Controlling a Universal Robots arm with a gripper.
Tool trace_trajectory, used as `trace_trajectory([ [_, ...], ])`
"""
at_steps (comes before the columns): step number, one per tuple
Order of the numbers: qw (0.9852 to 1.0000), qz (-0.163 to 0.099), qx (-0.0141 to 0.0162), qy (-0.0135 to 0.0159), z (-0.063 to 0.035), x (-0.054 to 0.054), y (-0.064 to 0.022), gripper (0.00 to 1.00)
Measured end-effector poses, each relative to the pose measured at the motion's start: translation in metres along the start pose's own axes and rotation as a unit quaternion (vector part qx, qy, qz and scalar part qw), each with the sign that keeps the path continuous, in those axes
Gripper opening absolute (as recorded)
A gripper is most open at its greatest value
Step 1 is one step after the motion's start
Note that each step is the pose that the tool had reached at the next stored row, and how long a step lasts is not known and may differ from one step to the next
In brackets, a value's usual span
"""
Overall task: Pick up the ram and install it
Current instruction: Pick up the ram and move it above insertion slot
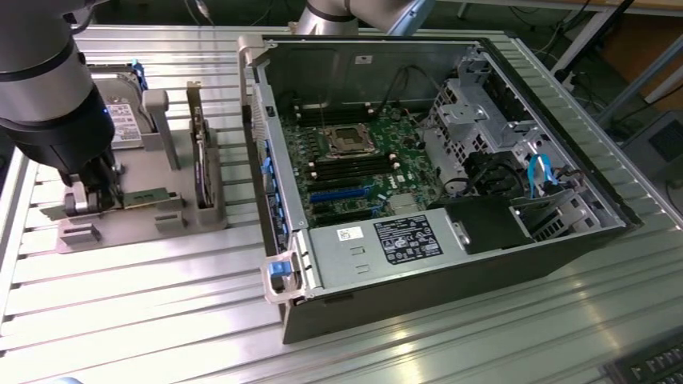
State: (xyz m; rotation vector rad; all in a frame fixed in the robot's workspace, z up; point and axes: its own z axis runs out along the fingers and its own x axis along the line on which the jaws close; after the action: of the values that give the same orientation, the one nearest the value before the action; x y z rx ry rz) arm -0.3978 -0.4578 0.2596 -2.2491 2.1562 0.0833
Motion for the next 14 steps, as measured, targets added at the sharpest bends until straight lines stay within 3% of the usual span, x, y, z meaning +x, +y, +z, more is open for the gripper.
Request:
trace_trajectory([
  [14,1.0000,0.000,0.0000,0.0000,-0.0290,-0.002,0.0006,0.14],
])
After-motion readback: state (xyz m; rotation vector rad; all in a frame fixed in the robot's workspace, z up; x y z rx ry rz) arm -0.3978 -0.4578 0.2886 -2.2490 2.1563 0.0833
